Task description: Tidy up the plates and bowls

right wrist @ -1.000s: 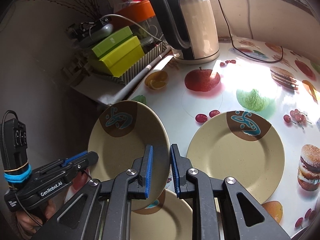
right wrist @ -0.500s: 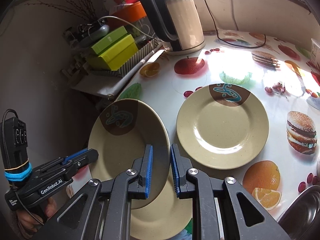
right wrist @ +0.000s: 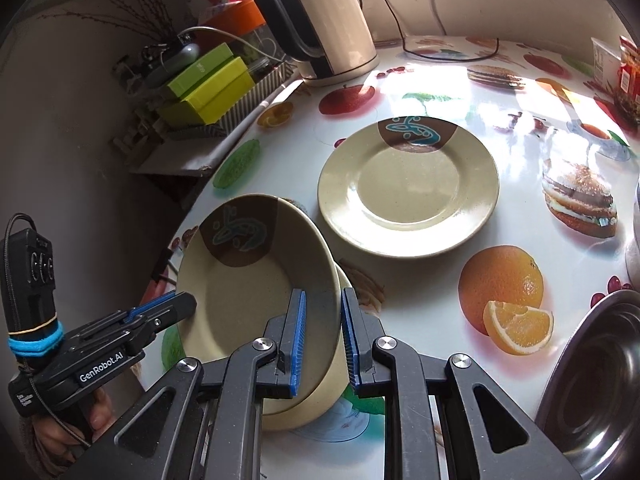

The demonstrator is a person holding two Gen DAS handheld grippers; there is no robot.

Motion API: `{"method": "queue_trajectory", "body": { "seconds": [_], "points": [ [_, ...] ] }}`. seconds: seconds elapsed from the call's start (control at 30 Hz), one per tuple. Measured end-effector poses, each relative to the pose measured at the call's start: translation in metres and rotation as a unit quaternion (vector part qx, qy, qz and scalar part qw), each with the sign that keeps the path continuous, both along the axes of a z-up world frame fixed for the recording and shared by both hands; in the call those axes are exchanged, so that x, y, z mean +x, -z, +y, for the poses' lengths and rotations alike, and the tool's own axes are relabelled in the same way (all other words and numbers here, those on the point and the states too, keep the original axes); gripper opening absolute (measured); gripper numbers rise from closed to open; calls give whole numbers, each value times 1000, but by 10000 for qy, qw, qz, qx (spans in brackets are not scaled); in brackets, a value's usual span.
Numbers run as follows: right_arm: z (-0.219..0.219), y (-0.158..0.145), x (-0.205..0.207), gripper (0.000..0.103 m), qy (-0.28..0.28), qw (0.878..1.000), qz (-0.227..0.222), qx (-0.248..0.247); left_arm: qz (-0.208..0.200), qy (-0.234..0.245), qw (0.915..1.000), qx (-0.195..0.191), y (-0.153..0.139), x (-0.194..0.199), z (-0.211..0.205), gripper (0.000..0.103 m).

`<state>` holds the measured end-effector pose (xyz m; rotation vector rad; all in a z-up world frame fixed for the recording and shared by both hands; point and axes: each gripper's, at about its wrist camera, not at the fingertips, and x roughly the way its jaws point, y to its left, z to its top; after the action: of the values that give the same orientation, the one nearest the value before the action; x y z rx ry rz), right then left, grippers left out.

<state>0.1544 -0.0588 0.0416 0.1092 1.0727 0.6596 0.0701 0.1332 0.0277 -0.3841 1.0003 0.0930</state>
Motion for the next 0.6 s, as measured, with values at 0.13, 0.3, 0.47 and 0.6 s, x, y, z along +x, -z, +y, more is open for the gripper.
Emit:
{"method": "queue_trajectory", "body": {
  "seconds": [0.13,0.3,0.47,0.6],
  "points": [
    [-3,4,-4,18,13,10000,66,18,43,14,10000,14,2,-3,-2,22],
    [-3,9,-6,18,17,9999,121,-32,89,16,10000,28,5,-4,-3,22],
    [-4,12,-8,18,29,9998,172,-39,138,13,9999,41,7,-5,-4,22],
    [-3,14,-8,19,55,9998,179,-81,169,32,9998,68,9,-5,-6,22]
  ]
}}
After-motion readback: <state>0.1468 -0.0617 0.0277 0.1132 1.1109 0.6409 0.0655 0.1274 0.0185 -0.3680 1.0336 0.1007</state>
